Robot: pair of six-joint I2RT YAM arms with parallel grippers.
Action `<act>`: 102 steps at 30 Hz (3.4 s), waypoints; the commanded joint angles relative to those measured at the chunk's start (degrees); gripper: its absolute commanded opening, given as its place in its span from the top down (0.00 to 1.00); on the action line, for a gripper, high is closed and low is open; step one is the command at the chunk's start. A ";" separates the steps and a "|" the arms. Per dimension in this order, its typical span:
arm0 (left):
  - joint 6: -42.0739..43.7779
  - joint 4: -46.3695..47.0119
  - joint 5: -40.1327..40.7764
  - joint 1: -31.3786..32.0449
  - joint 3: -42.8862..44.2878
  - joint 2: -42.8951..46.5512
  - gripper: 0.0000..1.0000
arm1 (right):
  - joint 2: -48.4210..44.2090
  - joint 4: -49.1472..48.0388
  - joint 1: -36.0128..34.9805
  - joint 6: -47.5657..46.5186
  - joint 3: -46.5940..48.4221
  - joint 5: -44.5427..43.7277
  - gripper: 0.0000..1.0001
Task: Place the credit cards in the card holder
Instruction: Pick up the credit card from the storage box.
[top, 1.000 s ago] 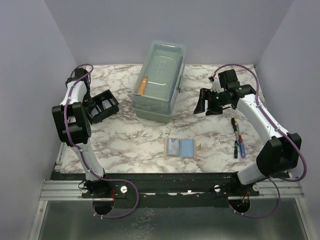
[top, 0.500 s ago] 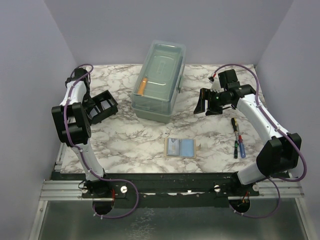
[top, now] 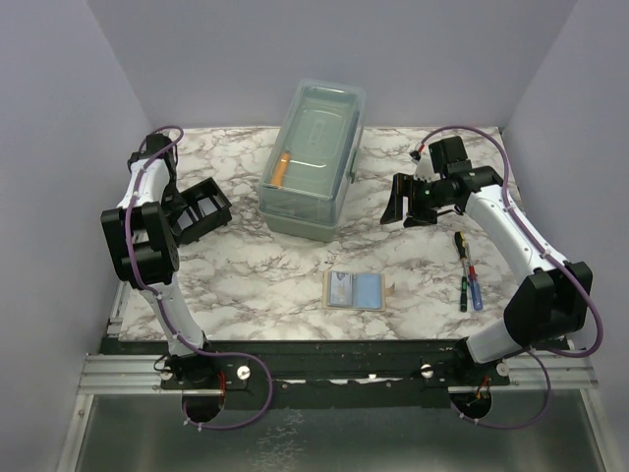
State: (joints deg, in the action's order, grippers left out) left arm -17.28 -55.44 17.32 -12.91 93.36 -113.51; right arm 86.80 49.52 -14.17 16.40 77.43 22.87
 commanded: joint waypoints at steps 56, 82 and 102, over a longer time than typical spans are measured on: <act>0.97 -0.36 -0.45 -0.28 -0.15 -3.98 0.49 | 1.14 0.80 0.20 -0.80 1.32 1.76 0.29; 2.86 -4.93 0.92 -0.32 2.92 -0.11 0.71 | 0.65 0.51 0.20 -0.82 0.97 1.81 0.30; 2.89 -5.38 0.67 -0.72 4.76 1.65 0.85 | 0.91 0.50 0.21 -0.76 0.88 2.48 0.30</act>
State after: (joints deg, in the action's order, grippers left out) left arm -15.11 -59.61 16.40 -13.02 95.68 -114.48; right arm 87.57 49.54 -14.17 16.40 77.43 23.86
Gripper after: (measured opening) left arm 0.167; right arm 0.701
